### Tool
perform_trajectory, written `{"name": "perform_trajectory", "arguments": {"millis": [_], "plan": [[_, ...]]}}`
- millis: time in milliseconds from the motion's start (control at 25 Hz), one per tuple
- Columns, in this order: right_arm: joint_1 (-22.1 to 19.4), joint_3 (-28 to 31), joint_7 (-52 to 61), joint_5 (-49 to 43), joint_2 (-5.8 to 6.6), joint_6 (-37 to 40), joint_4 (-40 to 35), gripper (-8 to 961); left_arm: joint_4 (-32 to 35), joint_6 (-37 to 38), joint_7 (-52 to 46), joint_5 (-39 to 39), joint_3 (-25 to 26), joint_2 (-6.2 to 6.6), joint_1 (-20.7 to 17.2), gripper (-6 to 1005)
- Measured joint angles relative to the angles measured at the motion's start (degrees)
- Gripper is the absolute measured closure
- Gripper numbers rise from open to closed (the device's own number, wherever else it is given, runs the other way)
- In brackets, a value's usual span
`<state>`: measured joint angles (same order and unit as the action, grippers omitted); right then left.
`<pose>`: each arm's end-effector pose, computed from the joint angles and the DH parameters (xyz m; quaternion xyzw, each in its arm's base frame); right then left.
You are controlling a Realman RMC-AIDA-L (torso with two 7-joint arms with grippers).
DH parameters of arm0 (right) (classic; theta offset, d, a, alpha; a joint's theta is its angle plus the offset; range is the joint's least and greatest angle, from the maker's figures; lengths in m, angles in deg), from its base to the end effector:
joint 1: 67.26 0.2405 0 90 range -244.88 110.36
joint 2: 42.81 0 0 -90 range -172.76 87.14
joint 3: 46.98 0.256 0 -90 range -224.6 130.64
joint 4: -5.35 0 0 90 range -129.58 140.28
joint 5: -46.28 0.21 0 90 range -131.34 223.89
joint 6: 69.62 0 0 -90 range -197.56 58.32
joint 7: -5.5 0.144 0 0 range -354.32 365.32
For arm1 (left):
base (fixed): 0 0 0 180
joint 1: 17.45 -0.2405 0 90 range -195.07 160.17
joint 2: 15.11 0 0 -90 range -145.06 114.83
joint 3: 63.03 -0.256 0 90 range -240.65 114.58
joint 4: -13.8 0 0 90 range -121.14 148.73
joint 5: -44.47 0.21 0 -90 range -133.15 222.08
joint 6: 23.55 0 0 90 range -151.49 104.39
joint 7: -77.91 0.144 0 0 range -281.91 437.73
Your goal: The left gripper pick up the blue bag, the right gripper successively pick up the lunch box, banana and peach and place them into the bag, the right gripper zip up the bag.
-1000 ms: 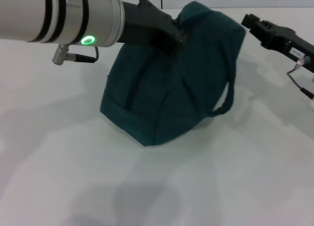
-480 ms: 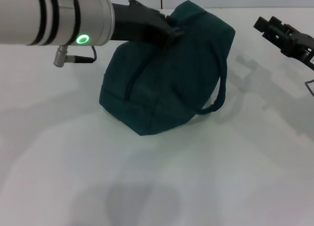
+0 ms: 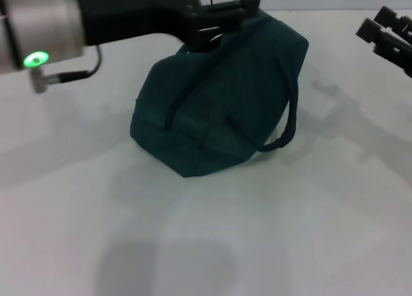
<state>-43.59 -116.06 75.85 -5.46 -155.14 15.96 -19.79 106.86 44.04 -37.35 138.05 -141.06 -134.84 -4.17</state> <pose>0.2579 0.3349 0.0417 -0.8039 0.2403 0.4916 0.2333 -0.1093 0.3204 0.0513 -0.9197 -0.1443 -0.3019 0.2056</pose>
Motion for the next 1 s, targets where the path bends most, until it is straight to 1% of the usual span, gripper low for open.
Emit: {"name": "perform_trajectory", "arguments": {"millis": [40,160,200,240,280,400,440,560,680,720,800,920,1000], "plan": [[-1.0,0.0,0.5,-1.6,0.51,1.8,-2.3,96,-1.2,2.7,4.5,-4.1,1.9,0.03,-1.6,450],[-4.2,0.4,2.0,-8.2,1.74,7.6,-10.5,83,-4.7,11.5,10.7,-8.9,6.9,0.07,-3.2,394],[-5.4,0.5,2.3,-10.2,1.87,9.1,-13.4,78,-6.6,15.0,12.5,-9.4,9.1,0.05,-3.3,376],[-5.9,0.5,2.4,-11.1,1.90,9.9,-14.6,74,-8.4,18.0,13.9,-9.9,10.8,0.04,-3.3,357],[-7.1,0.5,2.4,-13.4,1.90,11.7,-17.5,75,-11.0,21.4,15.7,-9.9,12.9,0.08,-3.4,312],[-8.3,0.5,2.5,-17.5,1.37,14.5,-20.1,77,-18.4,28.9,19.8,-8.7,18.1,0.38,-3.4,177],[-8.4,0.5,2.5,-19.3,1.05,15.5,-20.1,77,-21.4,31.2,21.9,-7.8,20.3,0.41,-3.4,132],[-8.7,0.5,2.0,-23.7,-0.17,16.7,-19.3,78,-28.4,34.0,27.5,-5.1,24.3,0.40,-3.8,116],[-9.0,0.5,-0.3,-28.4,-1.92,15.2,-17.1,78,-33.8,34.4,32.4,-2.1,25.2,0.89,-4.5,105],[-9.0,0.5,-1.4,-29.0,-2.22,14.2,-16.0,78,-35.1,34.3,34.0,-0.7,25.2,0.97,-4.7,105],[-8.8,0.3,-3.9,-29.4,-2.53,11.8,-12.7,78,-37.7,33.9,37.6,2.0,25.5,0.74,-4.8,105],[-7.9,0.4,-8.3,-29.4,-2.56,8.4,-6.0,78,-41.4,32.9,42.4,5.3,26.9,0.21,-4.8,104],[-7.6,0.5,-11.9,-29.2,-2.60,6.1,-2.1,78,-44.7,31.5,44.9,6.3,27.9,0.25,-4.6,104]]}}
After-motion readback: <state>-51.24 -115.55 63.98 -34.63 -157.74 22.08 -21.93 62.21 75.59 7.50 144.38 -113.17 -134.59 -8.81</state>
